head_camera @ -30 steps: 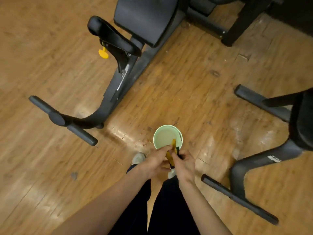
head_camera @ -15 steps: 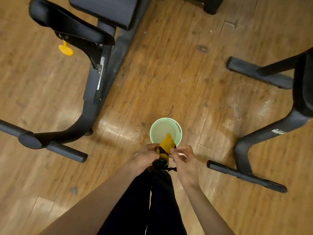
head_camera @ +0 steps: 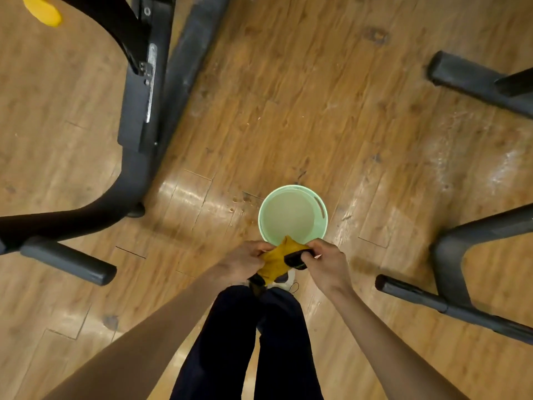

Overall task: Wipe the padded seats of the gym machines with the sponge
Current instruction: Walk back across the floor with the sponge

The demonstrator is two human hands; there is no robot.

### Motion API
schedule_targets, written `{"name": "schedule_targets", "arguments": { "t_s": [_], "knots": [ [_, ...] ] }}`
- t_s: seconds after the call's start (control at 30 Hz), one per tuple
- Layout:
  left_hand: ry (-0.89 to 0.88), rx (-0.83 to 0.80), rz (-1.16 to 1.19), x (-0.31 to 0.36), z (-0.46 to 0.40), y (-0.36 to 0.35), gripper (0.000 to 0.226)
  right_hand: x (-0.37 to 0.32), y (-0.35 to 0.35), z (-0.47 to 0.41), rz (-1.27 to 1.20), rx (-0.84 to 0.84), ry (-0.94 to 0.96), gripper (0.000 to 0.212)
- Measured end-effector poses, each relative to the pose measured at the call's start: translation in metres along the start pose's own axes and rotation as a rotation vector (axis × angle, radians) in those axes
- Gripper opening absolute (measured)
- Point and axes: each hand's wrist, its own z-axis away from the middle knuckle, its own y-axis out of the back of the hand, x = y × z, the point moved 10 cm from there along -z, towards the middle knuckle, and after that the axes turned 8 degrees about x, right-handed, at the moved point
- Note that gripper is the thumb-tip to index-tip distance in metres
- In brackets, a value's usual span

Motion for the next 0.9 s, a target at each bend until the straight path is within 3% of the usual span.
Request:
{"name": "schedule_targets", "arguments": {
  "t_s": [0.17,0.3,0.5,0.6,0.73,0.9],
  "knots": [
    [-0.012,0.098,-0.108,-0.023,-0.058,0.019,0.036,0.067,-0.058,-0.031,-0.553,-0.03,-0.634,0.023],
    [-0.096,0.194,-0.245,-0.034,-0.094,0.027,0.027,0.084,-0.091,-0.059,-0.772,0.012,-0.818,0.024],
    [-0.172,0.249,-0.357,-0.052,-0.133,0.03,0.039,0.109,-0.114,-0.102,-0.618,0.085,-0.799,0.036],
    [-0.199,0.327,-0.44,-0.058,-0.15,0.039,0.038,0.121,-0.125,-0.118,-0.531,0.081,-0.8,0.031],
    [-0.214,0.343,-0.536,-0.069,-0.173,0.042,0.043,0.108,-0.139,-0.14,-0.242,0.028,-0.486,0.017],
    [-0.273,0.377,-0.783,-0.078,-0.194,0.04,0.057,0.092,-0.16,-0.156,-0.119,0.018,-0.268,0.042]
  ]
}}
